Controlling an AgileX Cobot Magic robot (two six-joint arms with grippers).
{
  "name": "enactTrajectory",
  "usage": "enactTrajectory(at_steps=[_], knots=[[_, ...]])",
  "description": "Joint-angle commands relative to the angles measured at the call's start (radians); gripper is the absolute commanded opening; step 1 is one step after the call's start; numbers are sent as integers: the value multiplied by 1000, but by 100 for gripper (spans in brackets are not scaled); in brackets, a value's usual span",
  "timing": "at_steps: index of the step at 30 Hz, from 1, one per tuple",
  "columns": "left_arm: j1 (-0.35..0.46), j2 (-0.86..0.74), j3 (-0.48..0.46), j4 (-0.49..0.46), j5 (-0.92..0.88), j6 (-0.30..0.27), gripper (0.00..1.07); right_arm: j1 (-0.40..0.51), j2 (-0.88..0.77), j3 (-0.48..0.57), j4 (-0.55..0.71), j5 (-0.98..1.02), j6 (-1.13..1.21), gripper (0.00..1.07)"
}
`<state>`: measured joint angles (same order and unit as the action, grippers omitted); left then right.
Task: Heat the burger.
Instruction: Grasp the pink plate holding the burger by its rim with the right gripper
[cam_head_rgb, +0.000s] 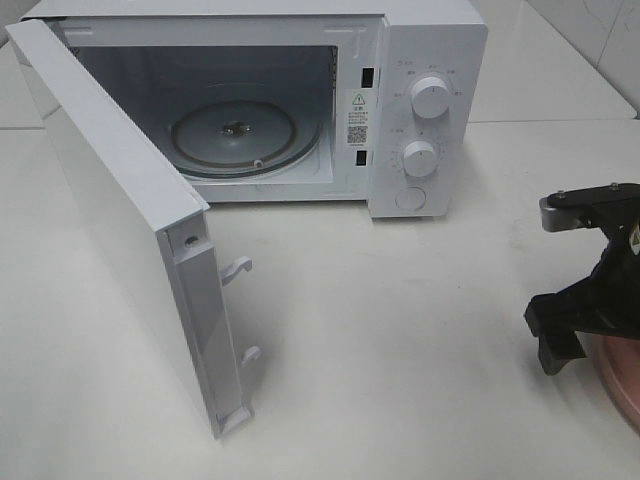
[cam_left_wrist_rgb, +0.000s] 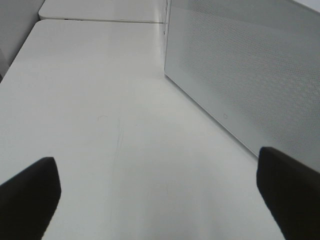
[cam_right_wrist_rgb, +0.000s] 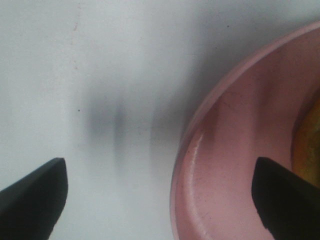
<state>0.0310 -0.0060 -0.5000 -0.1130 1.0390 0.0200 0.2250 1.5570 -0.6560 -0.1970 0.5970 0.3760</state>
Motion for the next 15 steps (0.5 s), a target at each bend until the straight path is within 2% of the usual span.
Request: enactTrajectory(at_steps=[1,15], knots=[[1,-18,2,-4,-2,3,100,-33,50,2,-4,-28,-15,91],[1,-18,2,-4,-2,3,100,-61,142,2,4,-73,-30,86]])
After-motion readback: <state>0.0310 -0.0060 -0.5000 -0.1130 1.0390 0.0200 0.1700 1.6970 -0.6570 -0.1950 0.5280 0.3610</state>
